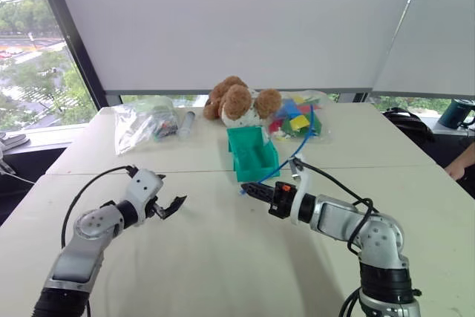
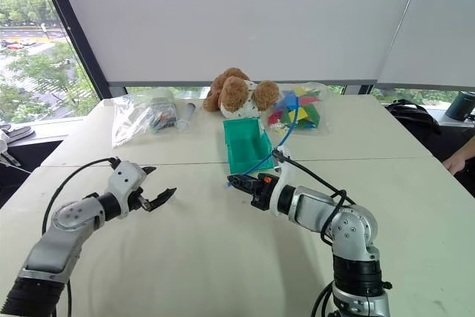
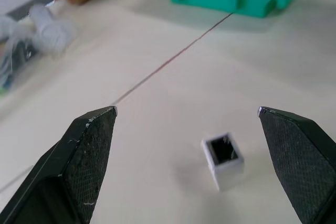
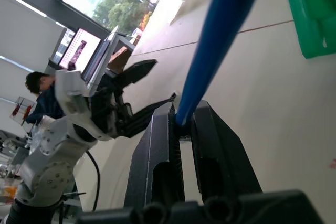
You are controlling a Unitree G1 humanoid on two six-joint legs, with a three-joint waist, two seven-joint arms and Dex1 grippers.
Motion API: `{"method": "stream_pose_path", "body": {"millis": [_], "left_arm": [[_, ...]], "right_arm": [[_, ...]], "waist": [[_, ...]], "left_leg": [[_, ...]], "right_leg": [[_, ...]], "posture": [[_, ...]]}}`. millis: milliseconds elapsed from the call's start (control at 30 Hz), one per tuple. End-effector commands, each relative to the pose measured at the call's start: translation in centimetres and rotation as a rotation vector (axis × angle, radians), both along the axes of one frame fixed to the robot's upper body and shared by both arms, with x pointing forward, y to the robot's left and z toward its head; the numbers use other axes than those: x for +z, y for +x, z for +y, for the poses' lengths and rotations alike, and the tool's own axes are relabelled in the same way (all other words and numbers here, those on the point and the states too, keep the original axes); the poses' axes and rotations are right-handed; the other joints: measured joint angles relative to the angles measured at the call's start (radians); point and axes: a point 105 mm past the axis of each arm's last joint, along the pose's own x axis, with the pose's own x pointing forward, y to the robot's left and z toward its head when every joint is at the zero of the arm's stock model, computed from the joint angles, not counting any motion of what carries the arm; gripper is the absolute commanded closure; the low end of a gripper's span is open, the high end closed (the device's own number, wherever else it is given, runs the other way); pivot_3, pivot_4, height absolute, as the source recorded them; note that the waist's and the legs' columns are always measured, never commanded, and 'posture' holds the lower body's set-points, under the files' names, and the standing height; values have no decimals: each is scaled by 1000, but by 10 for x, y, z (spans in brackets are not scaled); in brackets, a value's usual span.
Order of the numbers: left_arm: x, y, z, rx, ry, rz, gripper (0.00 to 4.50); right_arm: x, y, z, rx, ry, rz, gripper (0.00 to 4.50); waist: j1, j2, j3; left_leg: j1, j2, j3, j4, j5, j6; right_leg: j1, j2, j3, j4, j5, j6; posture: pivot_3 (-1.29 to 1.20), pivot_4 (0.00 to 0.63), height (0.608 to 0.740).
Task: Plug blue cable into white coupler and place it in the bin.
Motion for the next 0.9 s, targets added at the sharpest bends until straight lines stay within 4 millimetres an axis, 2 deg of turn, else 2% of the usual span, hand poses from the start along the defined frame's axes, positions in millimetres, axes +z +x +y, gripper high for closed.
{"method": "stream_pose_path", "body": {"millis": [33,167,367,467,600,667,733,900], "left_arm": [[-5,5,5,52,-27,-7,65],[-21,9,1,46,-102,48,65],[-33,19,-6,31,-186,95,65],[-37,22,-7,25,-205,108,862],[-40,22,-10,1,-237,125,2913],[-38,19,-20,-71,-275,140,3996],[-32,12,-36,-185,-301,153,4075],[-27,-12,-92,-580,-219,220,4076]], "right_arm": [[14,-1,-2,5,5,-65,4500],[15,-2,-5,-5,1,-73,4500],[15,-2,-7,-24,-7,-82,4500],[16,-3,-8,-31,-8,-86,4500],[16,-3,-10,-43,-12,-90,4500],[17,-3,-11,-44,-19,-97,4500],[19,-5,-11,-30,-51,-116,4500],[17,-12,-17,100,-331,-264,4500]], "waist": [[0,0,0],[-2,0,0],[-1,0,0],[-1,0,0],[-2,0,0],[-2,0,0],[0,0,0],[2,0,0]], "left_leg": [[0,0,0,0,0,0],[0,0,0,0,0,0],[0,0,0,0,0,0],[0,0,0,0,0,0],[0,0,0,0,0,0],[0,0,0,0,0,0],[0,0,1,0,0,0],[-1,-2,1,1,0,0]], "right_leg": [[0,0,0,0,0,0],[0,0,0,0,0,0],[0,0,0,0,0,0],[0,0,0,0,0,0],[0,0,0,0,0,0],[0,0,0,0,0,0],[0,-1,0,0,0,0],[0,-2,0,-2,0,0]], "posture": [[0,150,740],[0,150,740],[0,150,740],[0,150,740],[0,150,740],[0,150,740],[0,150,740],[0,150,740]]}}
